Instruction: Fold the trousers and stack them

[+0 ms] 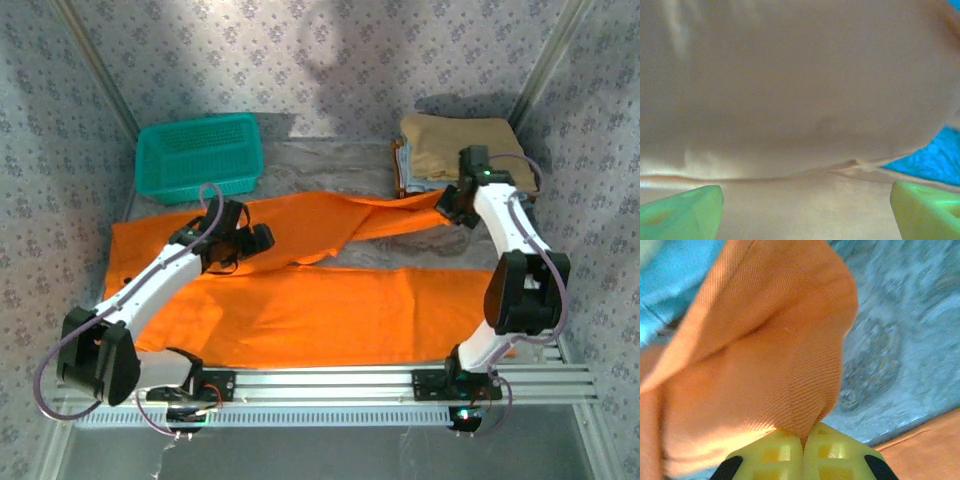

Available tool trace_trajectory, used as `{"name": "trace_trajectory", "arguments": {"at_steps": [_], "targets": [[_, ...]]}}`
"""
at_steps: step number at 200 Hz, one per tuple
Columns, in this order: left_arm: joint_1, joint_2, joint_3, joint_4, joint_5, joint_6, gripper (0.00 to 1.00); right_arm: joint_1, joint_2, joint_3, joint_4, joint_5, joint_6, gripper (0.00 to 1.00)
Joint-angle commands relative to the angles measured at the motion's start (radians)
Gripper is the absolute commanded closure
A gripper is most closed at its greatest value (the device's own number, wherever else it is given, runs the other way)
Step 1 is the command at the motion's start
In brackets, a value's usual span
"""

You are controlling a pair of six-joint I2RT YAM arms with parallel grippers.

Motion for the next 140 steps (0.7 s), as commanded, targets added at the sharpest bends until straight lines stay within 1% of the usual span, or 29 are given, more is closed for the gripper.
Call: {"name": "trace_trajectory", "arguments": {"at_steps": [1,30,41,48,79,94,100,104,108,115,116,117,124,140], "targets": [[0.011,0.030,0.086,-0.048,0.034,0.082,0.14,-0.028,-0.046,0.049,-0.044,-0.072,-0.053,1.00],[0.016,0.063,0.137,-0.051,0.059,0.114,0.14,-0.109,-0.076,0.062,-0.097,-0.073,-0.072,1.00],[0.017,0.074,0.143,-0.043,0.066,0.116,0.14,-0.155,-0.083,0.036,-0.099,-0.092,-0.068,1.00],[0.017,0.083,0.145,-0.033,0.070,0.113,0.14,-0.180,-0.087,0.014,-0.092,-0.083,-0.068,1.00],[0.017,0.139,0.150,0.010,0.097,0.107,0.14,-0.262,-0.077,-0.083,-0.074,-0.083,-0.063,1.00],[0.017,0.183,0.171,0.017,0.109,0.123,0.14,-0.296,-0.076,-0.105,-0.061,-0.049,-0.051,1.00],[0.017,0.203,0.186,0.010,0.110,0.127,0.14,-0.302,-0.073,-0.112,-0.066,-0.037,-0.040,0.94],[0.017,0.217,0.194,0.009,0.110,0.129,0.14,-0.305,-0.069,-0.115,-0.069,-0.029,-0.035,0.88],[0.017,0.229,0.199,0.008,0.110,0.129,0.14,-0.305,-0.068,-0.121,-0.070,-0.025,-0.030,0.79],[0.017,0.247,0.205,0.009,0.106,0.124,0.13,-0.305,-0.065,-0.135,-0.066,-0.022,-0.021,0.59],[0.017,0.248,0.206,0.009,0.105,0.123,0.13,-0.304,-0.065,-0.137,-0.065,-0.022,-0.020,0.59],[0.017,0.251,0.206,0.010,0.103,0.122,0.13,-0.304,-0.066,-0.138,-0.064,-0.022,-0.019,0.57],[0.017,0.267,0.208,0.017,0.102,0.115,0.13,-0.299,-0.069,-0.149,-0.059,-0.020,-0.017,0.54],[0.017,0.299,0.215,0.033,0.106,0.101,0.12,-0.267,-0.099,-0.157,-0.058,0.010,-0.013,0.50]]}}
